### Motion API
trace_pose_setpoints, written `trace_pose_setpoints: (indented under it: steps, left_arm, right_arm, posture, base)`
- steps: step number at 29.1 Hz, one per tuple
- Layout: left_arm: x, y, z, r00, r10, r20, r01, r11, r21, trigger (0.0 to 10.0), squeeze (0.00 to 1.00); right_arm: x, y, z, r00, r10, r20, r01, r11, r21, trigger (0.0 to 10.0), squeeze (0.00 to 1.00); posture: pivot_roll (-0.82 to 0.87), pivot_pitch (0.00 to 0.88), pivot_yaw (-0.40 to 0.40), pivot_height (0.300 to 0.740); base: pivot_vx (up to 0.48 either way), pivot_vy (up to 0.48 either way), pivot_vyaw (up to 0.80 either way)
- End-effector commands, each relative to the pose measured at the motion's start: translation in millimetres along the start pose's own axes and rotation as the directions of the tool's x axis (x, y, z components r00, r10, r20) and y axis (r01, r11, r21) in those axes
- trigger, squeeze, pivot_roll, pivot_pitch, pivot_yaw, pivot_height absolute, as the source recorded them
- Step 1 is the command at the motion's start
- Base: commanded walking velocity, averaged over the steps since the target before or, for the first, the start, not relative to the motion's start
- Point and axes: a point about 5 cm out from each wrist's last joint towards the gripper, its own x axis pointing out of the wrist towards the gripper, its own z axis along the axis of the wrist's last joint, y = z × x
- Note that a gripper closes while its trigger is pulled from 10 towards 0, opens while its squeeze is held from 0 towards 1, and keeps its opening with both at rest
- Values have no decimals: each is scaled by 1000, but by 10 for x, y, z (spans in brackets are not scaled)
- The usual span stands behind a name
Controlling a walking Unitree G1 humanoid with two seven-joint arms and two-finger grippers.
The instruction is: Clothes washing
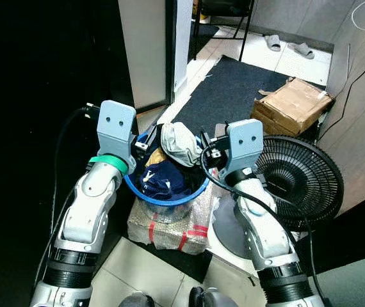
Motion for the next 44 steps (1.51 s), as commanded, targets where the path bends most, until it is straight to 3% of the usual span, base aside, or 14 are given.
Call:
trace_pose_setpoints:
  steps: [1,13,44]
  left_arm:
    - [7,-19,-42,1000,-9,-18,9,1000,-9,10000,0]
    - [20,-25,-42,1000,-2,-15,2,1000,-10,10000,0]
    - [9,-24,-72,1000,3,-25,-3,1000,-16,10000,0]
  right_arm:
    - [-1,5,-29,1000,-3,-10,3,1000,10,10000,0]
    - [14,3,-24,1000,2,-5,-2,1000,6,10000,0]
    - [3,44,-46,1000,25,-8,-25,1000,8,10000,0]
  posture:
    - [19,98,45,654]
    - [26,92,43,629]
    - [28,93,38,509]
  base:
    - [0,0,0]
    - [0,0,0]
    - [0,0,0]
